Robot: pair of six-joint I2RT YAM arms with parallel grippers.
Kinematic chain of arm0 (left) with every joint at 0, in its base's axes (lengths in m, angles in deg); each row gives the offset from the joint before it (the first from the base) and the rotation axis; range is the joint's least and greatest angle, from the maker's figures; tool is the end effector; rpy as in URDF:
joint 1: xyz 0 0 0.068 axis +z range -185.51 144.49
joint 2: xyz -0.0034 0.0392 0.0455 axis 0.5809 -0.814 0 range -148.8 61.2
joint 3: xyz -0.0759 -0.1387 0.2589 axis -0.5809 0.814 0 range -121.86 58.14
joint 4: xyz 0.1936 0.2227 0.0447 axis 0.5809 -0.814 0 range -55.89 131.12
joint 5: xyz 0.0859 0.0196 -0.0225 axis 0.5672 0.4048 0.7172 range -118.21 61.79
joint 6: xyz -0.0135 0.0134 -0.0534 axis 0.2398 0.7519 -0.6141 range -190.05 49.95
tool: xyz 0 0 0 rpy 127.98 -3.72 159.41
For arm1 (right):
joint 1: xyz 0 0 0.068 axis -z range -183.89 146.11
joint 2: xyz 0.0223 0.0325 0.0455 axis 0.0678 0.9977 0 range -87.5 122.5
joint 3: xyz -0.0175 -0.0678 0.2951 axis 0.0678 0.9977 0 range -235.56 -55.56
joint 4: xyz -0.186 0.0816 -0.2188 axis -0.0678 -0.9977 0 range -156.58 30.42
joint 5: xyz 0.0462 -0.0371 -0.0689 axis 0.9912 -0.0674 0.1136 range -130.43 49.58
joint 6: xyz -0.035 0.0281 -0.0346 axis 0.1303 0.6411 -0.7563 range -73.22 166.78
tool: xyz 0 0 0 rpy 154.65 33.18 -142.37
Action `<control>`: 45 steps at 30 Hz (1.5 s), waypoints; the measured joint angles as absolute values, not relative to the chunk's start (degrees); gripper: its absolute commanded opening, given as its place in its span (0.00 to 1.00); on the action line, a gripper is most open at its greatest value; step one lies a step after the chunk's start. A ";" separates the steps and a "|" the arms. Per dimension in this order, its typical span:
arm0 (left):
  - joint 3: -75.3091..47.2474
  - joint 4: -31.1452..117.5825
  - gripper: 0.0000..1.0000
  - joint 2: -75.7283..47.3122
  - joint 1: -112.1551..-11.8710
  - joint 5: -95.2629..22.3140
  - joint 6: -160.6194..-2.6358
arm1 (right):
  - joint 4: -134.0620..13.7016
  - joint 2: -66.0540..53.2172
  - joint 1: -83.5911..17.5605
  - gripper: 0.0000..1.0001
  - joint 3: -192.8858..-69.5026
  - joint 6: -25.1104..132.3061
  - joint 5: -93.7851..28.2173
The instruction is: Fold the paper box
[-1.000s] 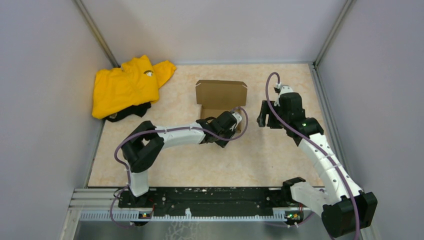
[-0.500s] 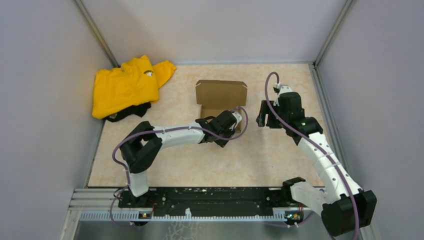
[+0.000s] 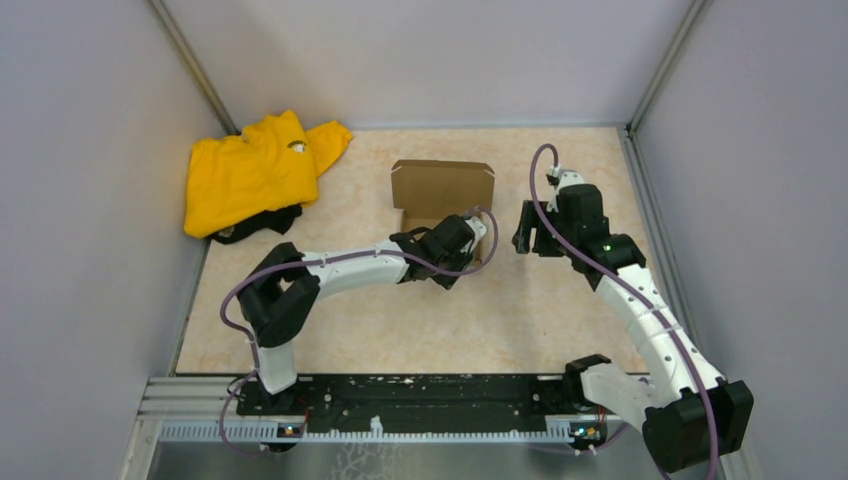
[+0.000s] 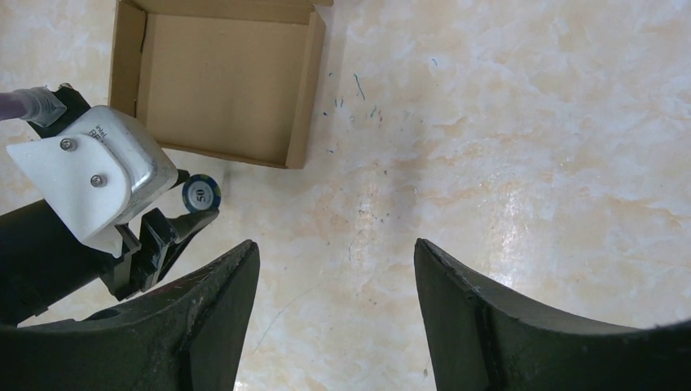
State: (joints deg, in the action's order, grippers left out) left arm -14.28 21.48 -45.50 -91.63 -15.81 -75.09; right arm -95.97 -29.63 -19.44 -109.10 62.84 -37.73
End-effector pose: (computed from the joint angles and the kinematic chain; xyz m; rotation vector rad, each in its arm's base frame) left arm 0.2522 -0.3604 0.1949 0.9929 2.2827 -0.1795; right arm 0.2278 0.0653 0.3279 -0.0147 2.3040 0.3400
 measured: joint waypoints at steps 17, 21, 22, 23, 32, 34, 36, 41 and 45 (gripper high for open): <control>-17.85 20.06 0.51 -45.50 -90.30 -15.85 -73.67 | -95.94 -29.63 -19.44 0.69 -109.10 62.84 -37.73; -19.46 20.01 0.51 -45.50 -88.92 -16.31 -72.97 | -95.92 -29.63 -19.44 0.69 -109.10 62.84 -37.73; -19.92 20.01 0.51 -45.50 -88.44 -16.47 -72.81 | -95.92 -29.63 -19.44 0.69 -109.10 62.84 -37.73; -20.25 20.06 0.51 -45.52 -88.02 -16.64 -72.68 | -95.88 -29.63 -19.44 0.69 -109.10 62.84 -37.73; -27.07 21.32 0.78 -50.68 -81.40 -18.80 -69.77 | -95.07 -29.63 -19.44 0.70 -108.25 62.84 -37.75; -28.69 22.11 0.79 -52.97 -80.33 -18.59 -68.83 | -94.79 -29.63 -19.40 0.70 -107.72 62.84 -37.75; -29.50 22.44 0.79 -54.57 -79.87 -18.37 -68.27 | -94.70 -29.52 -19.37 0.70 -107.37 62.84 -37.75; -29.52 22.13 0.80 -54.94 -79.76 -17.62 -67.46 | -94.26 -28.93 -19.35 0.70 -106.89 62.82 -37.73; -25.02 22.59 0.83 -48.38 -79.78 -17.56 -67.74 | -93.93 -28.91 -19.33 0.70 -106.83 62.84 -36.83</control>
State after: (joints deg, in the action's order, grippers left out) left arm -25.02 22.59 -48.38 -79.78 -17.56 -67.74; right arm -93.93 -28.91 -19.33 -106.83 62.84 -36.83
